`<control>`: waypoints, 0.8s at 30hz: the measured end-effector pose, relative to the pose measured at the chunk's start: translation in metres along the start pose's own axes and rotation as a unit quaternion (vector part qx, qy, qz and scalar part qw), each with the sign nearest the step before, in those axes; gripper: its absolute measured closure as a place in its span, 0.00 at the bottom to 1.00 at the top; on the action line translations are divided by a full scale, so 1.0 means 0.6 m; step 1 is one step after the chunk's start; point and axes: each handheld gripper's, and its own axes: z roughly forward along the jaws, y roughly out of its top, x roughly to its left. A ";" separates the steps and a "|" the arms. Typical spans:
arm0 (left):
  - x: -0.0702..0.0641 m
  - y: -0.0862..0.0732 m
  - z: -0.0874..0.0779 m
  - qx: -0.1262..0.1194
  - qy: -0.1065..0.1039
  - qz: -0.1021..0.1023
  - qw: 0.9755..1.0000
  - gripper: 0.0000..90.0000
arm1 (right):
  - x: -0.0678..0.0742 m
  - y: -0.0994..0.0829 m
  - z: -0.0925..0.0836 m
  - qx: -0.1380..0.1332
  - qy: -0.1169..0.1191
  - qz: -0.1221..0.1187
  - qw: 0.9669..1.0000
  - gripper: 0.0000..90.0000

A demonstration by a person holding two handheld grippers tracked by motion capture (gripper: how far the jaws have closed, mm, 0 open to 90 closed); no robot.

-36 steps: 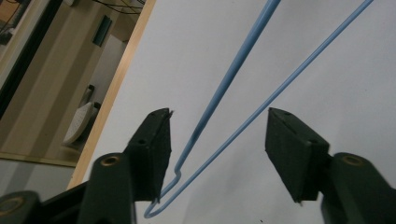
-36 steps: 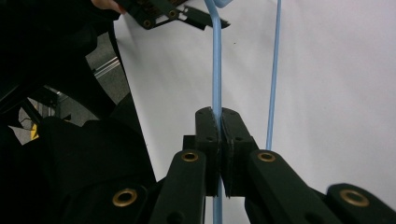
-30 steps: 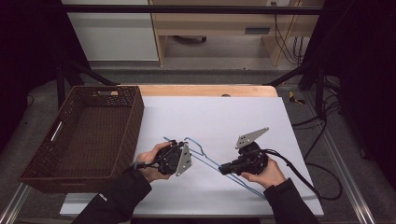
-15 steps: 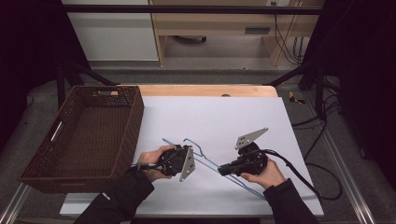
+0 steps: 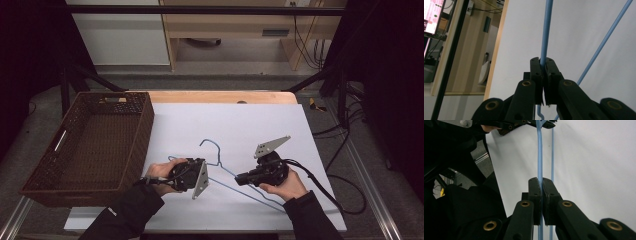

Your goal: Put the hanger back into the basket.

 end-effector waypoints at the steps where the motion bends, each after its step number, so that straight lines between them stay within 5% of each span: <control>1: 0.000 0.000 -0.001 0.001 0.000 -0.001 1.000 0.97 | 0.000 0.000 0.000 -0.001 0.000 -0.001 1.000 0.97; 7: 0.006 0.004 -0.002 0.014 -0.011 -0.023 1.000 0.97 | 0.001 0.001 -0.003 -0.006 -0.020 -0.005 1.000 0.90; 11: 0.011 0.009 -0.001 0.030 -0.011 -0.045 0.998 0.97 | 0.003 0.001 -0.016 -0.032 -0.055 -0.014 0.998 0.75; 14: 0.020 0.014 0.001 0.058 -0.010 -0.063 0.996 0.97 | 0.004 0.001 -0.043 -0.075 -0.115 -0.023 0.990 0.56; 15: 0.020 0.014 0.001 0.058 -0.010 -0.063 0.996 0.97 | 0.004 0.001 -0.043 -0.075 -0.115 -0.023 0.990 0.56; 16: 0.023 0.015 0.002 0.063 -0.010 -0.070 0.996 0.97 | 0.003 0.000 -0.056 -0.095 -0.147 -0.024 0.984 0.45; 17: 0.023 0.016 0.004 0.063 -0.009 -0.083 0.995 0.97 | 0.003 0.000 -0.056 -0.095 -0.147 -0.024 0.984 0.45; 19: 0.028 0.017 0.006 0.072 -0.009 -0.101 0.992 0.97 | 0.002 -0.003 -0.067 -0.119 -0.175 -0.025 0.977 0.38; 20: 0.030 0.017 0.007 0.077 -0.008 -0.106 0.991 0.97 | -0.001 -0.007 -0.077 -0.142 -0.196 -0.029 0.970 0.29; 21: 0.032 0.017 0.007 0.082 -0.010 -0.113 0.990 0.97 | -0.001 -0.007 -0.077 -0.142 -0.196 -0.029 0.970 0.29; 24: 0.039 0.016 0.007 0.090 -0.015 -0.134 0.987 0.97 | -0.007 -0.016 -0.090 -0.156 -0.219 -0.016 0.963 0.23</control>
